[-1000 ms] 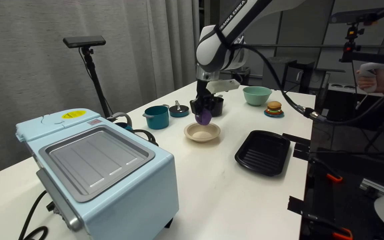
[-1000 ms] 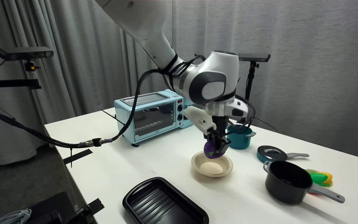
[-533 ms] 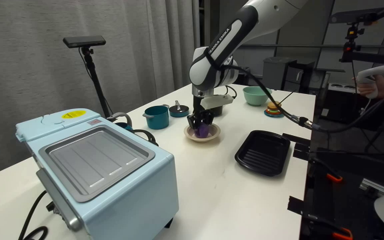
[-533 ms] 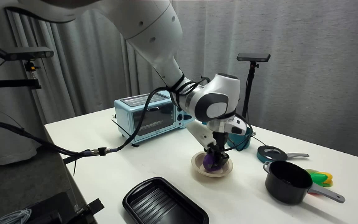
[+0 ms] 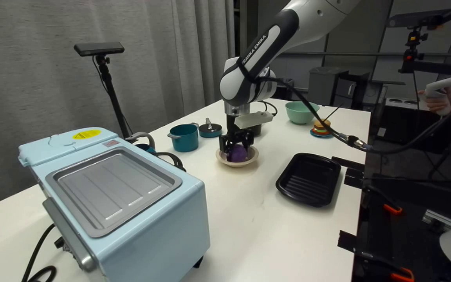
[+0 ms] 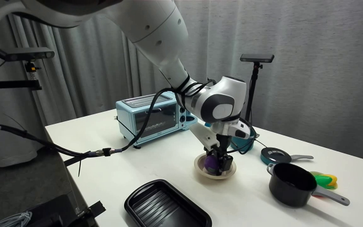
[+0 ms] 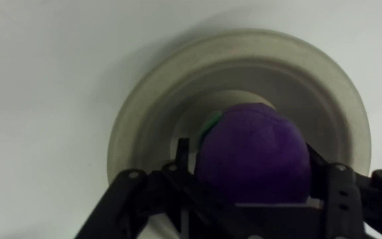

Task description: Pick up the purple object and put it in the bowl

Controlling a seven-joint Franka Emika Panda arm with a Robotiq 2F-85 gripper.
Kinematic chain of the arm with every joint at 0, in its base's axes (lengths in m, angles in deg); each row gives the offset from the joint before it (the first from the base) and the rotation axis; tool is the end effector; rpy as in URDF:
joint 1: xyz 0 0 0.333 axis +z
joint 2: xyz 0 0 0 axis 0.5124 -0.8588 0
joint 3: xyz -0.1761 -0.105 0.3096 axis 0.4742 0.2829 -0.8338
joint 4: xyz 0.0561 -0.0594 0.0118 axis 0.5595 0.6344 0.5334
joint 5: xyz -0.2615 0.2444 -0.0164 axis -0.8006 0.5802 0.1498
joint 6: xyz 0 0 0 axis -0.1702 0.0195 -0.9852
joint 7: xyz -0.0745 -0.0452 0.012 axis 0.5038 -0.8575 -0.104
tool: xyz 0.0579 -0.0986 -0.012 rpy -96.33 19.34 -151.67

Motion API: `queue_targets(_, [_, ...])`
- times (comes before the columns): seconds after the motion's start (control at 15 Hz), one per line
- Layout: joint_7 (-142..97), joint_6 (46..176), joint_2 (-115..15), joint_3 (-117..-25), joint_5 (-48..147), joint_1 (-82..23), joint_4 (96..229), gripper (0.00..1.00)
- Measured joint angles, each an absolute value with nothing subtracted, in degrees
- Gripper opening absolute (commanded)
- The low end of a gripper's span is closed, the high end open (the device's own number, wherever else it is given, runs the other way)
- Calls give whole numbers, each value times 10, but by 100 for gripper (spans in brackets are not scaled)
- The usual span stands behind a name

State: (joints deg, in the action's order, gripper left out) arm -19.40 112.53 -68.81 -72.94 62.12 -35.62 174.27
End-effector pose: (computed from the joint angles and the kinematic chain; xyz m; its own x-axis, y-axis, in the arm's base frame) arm 0.6485 -0.0729 0.2574 0.9285 -0.3640 -0.0735 -0.3692 -0.9261 -0.0780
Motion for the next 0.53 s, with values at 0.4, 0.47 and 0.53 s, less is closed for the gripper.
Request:
queue_targets(0.4, [-194, 1119, -695, -729, 621, -357, 1742, 100])
queue_targets(0.47, [-194, 1119, -695, -729, 621, -357, 1741, 100])
queue_targets(0.53, [-194, 1119, -695, -729, 621, -357, 1739, 100])
